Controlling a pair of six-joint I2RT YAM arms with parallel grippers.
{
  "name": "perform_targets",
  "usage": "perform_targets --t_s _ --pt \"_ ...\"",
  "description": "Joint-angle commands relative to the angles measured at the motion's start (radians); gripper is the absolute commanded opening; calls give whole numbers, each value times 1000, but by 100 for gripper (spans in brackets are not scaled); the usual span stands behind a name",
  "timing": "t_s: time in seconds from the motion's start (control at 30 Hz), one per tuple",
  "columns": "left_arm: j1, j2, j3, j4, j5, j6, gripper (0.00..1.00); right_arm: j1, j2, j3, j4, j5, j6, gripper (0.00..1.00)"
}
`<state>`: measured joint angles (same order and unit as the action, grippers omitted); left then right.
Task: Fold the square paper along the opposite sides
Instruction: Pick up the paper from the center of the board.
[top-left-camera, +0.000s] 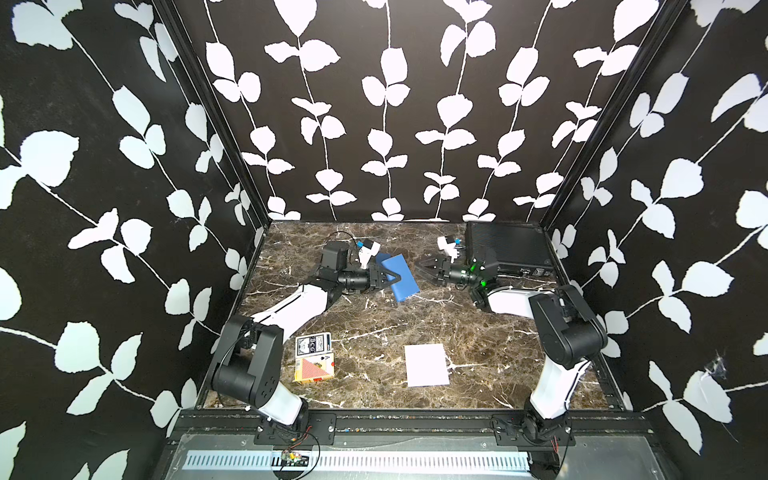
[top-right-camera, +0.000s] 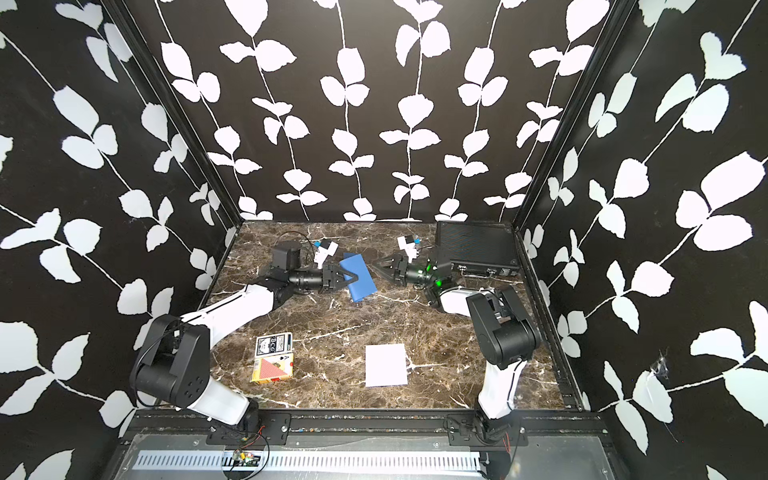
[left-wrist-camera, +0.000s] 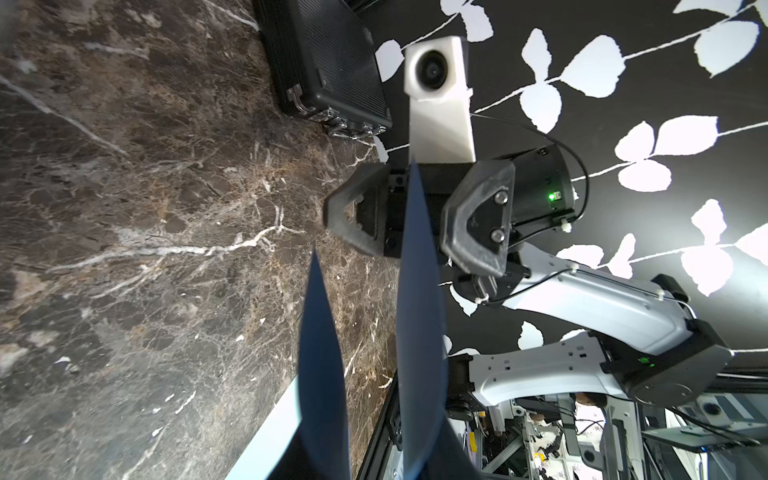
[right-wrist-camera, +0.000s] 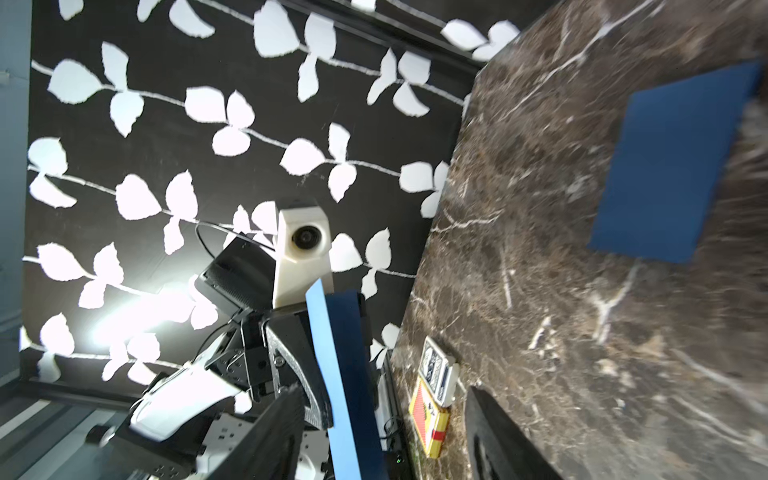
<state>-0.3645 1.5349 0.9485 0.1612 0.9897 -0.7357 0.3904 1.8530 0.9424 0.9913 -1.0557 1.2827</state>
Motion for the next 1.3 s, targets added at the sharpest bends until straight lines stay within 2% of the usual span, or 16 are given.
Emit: perform_targets --t_s 0.0,0.23,0.37,0.43,0.7,0.77,0.83,0.93,1.0,1.1,1.27 --pt "4 -38 -19 30 38 11 27 32 33 63 122 -39 52 65" --pt "4 -38 -32 51 46 4 26 62 58 87 157 -49 73 61" --pt "4 -35 -31 49 49 7 26 69 63 97 177 -49 87 53" --pt "4 -32 -29 51 51 8 26 72 61 102 179 -47 87 46" --pt "4 -32 -20 3 39 43 26 71 59 98 187 -38 87 6" --pt "4 -29 -3 -30 38 63 28 67 54 95 188 -34 108 0" --pt "5 -31 13 -66 30 82 38 55 39 86 193 -23 113 0" --pt "24 -53 5 -84 -16 81 75 41 1 63 193 17 114 0" --pt "43 -76 -25 -29 -40 39 88 42 -32 57 192 55 114 0" --pt "48 -88 -46 59 -57 -23 96 58 -71 62 167 116 100 0" --pt "47 -78 -101 311 -38 -176 99 92 -93 51 175 224 104 0"
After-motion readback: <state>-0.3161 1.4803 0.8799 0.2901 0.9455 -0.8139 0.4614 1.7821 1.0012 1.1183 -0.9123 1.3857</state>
